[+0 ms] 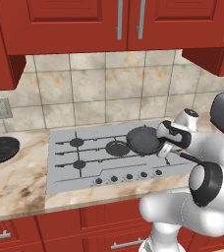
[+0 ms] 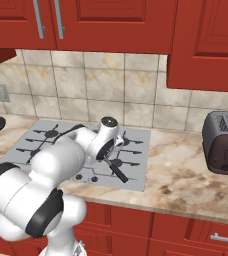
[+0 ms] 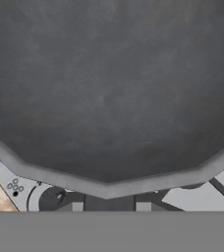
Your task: Place both pans onto different burners. Then place the onion and the chicken drumstick on different pans.
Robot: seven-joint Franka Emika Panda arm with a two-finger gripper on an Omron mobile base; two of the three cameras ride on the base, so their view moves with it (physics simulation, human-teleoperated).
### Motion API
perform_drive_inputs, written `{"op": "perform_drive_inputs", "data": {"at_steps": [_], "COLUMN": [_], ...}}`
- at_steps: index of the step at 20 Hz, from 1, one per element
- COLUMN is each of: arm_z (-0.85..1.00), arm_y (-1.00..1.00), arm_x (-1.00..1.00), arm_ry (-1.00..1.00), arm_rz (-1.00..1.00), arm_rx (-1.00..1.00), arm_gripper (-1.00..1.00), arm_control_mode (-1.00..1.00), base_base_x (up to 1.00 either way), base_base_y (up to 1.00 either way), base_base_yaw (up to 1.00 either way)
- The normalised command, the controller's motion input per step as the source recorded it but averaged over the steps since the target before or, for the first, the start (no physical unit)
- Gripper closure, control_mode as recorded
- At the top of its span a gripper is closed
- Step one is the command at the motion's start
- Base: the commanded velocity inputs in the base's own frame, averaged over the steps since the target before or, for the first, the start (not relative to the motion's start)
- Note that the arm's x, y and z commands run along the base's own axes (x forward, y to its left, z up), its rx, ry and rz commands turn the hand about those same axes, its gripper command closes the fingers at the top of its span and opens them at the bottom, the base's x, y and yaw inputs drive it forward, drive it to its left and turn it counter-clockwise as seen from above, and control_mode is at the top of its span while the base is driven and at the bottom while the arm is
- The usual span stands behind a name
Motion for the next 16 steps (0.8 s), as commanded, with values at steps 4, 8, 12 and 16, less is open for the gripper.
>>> {"op": "perform_drive_inputs", "data": {"at_steps": [4,8,12,16], "arm_z": [0.00,0.00,0.00,0.00], "arm_y": [0.30,0.36,0.36,0.35], "arm_x": [0.13,0.08,0.09,0.14], "arm_ry": [0.00,0.00,0.00,0.00], "arm_rz": [0.02,0.01,0.01,0.01], "arm_rx": [0.00,-0.01,-0.01,-0.02], "arm_gripper": [1.00,1.00,1.00,1.00], "arm_control_mode": [-1.00,-1.00,-1.00,-1.00], "base_base_x": [0.00,0.00,0.00,0.00], "base_base_y": [0.00,0.00,0.00,0.00], "base_base_yaw": [0.00,0.00,0.00,0.00]}}
